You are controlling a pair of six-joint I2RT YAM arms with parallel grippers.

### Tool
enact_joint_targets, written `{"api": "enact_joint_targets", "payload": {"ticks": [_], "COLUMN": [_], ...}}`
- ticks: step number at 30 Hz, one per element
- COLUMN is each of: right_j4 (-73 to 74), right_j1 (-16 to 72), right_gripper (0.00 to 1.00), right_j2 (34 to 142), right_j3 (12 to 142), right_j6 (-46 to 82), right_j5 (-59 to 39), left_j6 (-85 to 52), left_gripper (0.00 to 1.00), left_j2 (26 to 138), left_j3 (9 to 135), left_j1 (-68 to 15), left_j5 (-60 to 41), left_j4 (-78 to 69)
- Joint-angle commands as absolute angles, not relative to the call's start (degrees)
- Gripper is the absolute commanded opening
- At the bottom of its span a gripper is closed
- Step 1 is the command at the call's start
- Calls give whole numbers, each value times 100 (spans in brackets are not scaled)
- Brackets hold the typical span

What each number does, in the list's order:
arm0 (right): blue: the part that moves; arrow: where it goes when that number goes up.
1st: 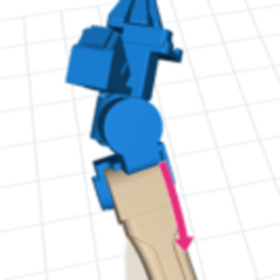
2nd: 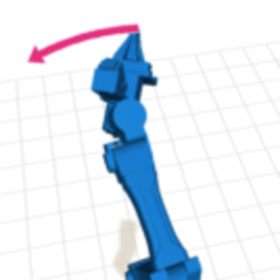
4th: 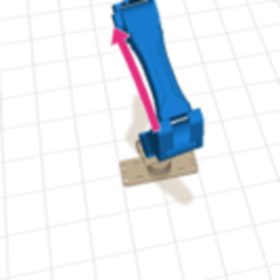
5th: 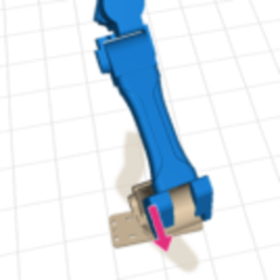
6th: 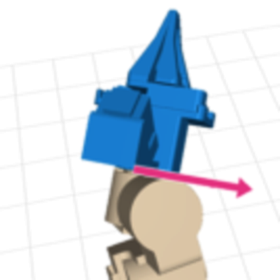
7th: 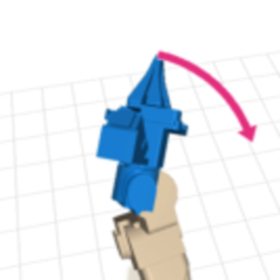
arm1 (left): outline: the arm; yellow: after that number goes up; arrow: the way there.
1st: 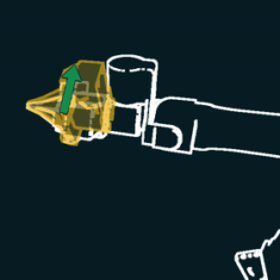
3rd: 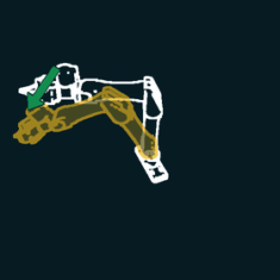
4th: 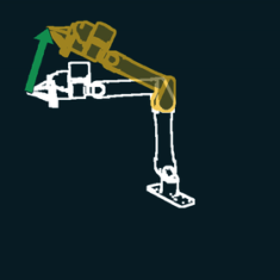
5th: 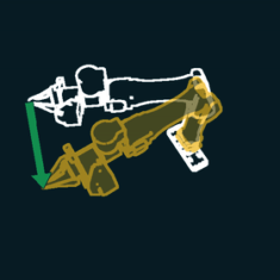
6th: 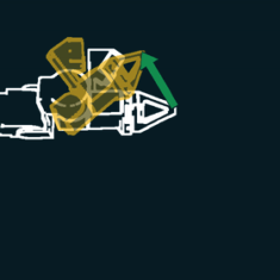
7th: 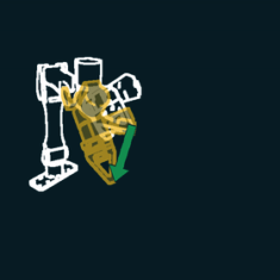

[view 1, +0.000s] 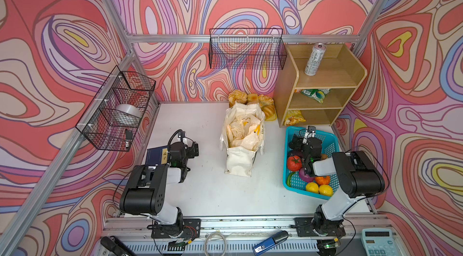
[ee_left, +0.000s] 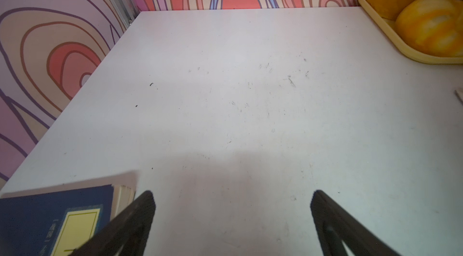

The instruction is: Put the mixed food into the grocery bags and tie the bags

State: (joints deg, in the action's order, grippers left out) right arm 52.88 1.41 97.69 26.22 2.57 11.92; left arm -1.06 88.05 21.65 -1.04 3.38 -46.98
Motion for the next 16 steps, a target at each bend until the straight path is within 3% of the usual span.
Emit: {"api": "enact_joint_targets", "payload": {"ticks": [1, 16], "right_j4": [5560, 5522], "right_j1": [123, 101], "right_gripper": [98, 99], "right_j2": [9808, 9800], "right_j3": [2651, 2659], "right_j6": [205, 211], "right_j5": [1002, 923], "left_j6": [-36, -38], "left_gripper": [100, 100], "left_j2": [8836, 8817], "left_j3": [2215, 2198], "left_j1": [-70, -70], "left_j5": [185, 193], "left_j4": [-4981, -4992]}}
